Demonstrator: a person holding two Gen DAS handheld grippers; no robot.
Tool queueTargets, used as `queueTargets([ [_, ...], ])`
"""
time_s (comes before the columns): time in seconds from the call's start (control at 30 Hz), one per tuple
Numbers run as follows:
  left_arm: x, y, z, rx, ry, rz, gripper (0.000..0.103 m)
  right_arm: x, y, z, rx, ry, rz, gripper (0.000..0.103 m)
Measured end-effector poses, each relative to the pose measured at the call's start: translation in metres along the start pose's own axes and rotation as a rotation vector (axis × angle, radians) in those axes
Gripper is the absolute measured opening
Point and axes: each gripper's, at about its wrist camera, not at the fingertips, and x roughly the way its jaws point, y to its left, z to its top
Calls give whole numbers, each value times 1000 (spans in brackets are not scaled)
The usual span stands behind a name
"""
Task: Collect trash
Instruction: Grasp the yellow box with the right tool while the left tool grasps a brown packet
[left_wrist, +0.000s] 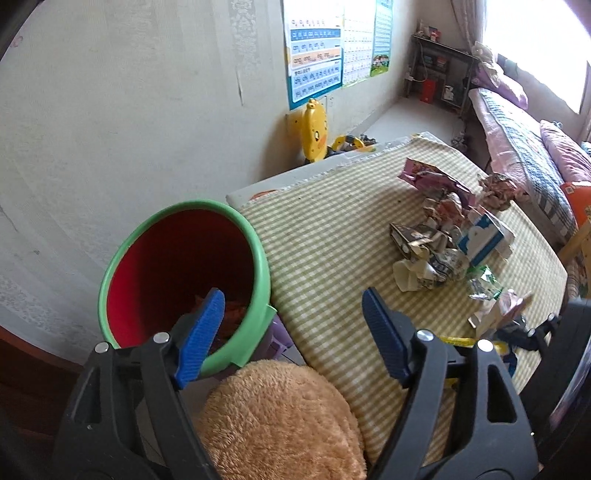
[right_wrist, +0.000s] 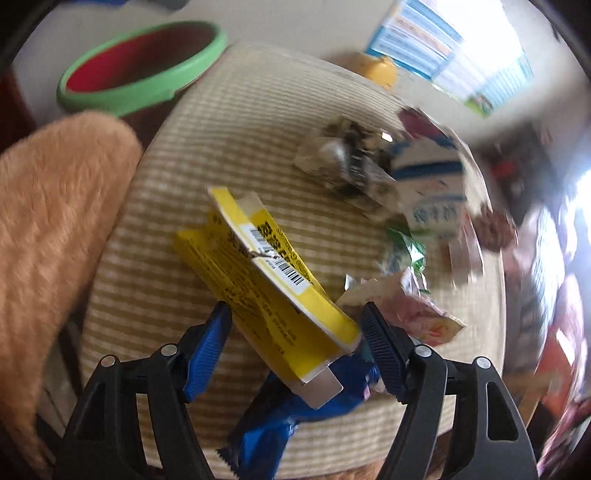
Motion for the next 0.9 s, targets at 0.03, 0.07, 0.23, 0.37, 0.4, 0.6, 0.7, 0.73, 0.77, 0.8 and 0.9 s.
queueTargets([
  [0.03,1,0,1,-1,-1,3,75,4,-1,-1,13,8,23,39],
  [0.07,2,0,3,-1,-3,7,76,4,-3,-2,39,7,46,38],
  [0.23,15,-4,13,-7,-3,5,77,-10,-41,-19,326,-102,295,34],
  [0.37,28,-7,22,-46,16,-21,77,-28,-90,-47,673,-235,453,34],
  [0.4,32,-9,25,-58,21,-32,77,-31,-100,-56,748,-264,474,34],
  [0.6,64,-39,45,-90,69,-91,77,-39,-127,-84,912,-300,376,35],
  [0.7,86,-63,54,-62,109,-105,78,-36,-130,-87,916,-283,387,36],
  [0.73,95,-72,57,-53,127,-117,78,-34,-130,-88,917,-282,390,37],
  [0.77,104,-80,60,-43,145,-121,78,-30,-129,-84,918,-283,394,38],
  [0.8,108,-85,61,-36,153,-122,79,-28,-129,-86,922,-288,401,40],
  [0.9,131,-103,67,-3,206,-136,83,-23,-125,-87,939,-302,417,45],
])
